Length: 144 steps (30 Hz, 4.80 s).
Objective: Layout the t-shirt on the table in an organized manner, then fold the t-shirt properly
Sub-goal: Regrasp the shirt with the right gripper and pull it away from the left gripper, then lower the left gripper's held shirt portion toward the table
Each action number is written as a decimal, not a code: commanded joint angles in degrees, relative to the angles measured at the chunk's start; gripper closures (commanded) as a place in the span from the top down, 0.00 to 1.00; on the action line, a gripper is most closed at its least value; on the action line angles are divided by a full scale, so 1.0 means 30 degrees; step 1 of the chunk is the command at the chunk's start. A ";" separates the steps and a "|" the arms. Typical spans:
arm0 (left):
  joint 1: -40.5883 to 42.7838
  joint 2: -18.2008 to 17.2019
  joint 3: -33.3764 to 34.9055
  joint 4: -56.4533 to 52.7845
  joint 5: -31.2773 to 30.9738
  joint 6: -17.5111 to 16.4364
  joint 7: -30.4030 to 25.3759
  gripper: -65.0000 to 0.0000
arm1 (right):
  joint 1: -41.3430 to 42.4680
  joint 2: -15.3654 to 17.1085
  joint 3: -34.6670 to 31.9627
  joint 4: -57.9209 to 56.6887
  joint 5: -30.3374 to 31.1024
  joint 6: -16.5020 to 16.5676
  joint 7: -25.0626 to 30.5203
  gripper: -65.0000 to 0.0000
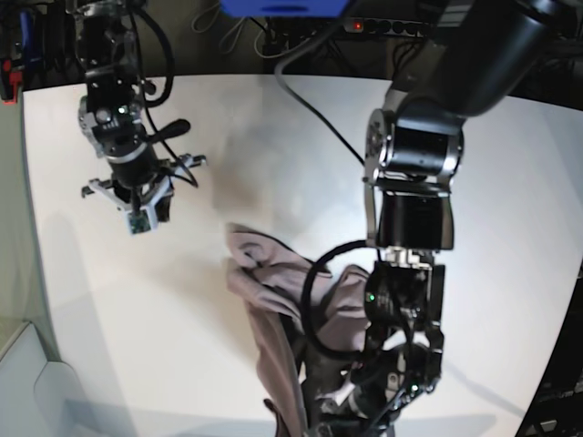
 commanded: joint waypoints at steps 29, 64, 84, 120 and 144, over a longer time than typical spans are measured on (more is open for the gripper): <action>-0.0362 0.0286 0.0055 0.0459 -0.0577 -0.0132 -0.0412 0.00 | 1.0483 -0.1262 -0.6266 -1.2263 -0.0033 -0.0168 0.3258 0.44; -0.0362 -0.3315 -0.0062 0.0254 -0.0518 -0.0132 -0.0470 0.00 | -0.0887 0.4335 -0.1372 0.3825 -0.0033 -0.0080 0.3756 0.00; -0.1270 -0.3051 0.0085 0.0898 -0.1221 -0.0132 -0.0441 0.00 | -0.5224 0.5097 0.5748 0.2359 -0.0033 -0.0050 0.7361 0.00; -0.0010 -0.2436 0.3074 -0.7102 -0.1192 -0.0074 -0.3870 1.00 | -0.7949 0.4072 0.5866 0.0337 -0.0033 -0.0050 0.7419 0.00; 0.3711 -0.1322 0.3103 -0.4406 -0.1368 -0.0132 -0.3166 1.00 | -0.7598 0.4101 0.5866 0.0191 -0.0033 -0.0050 0.7390 0.00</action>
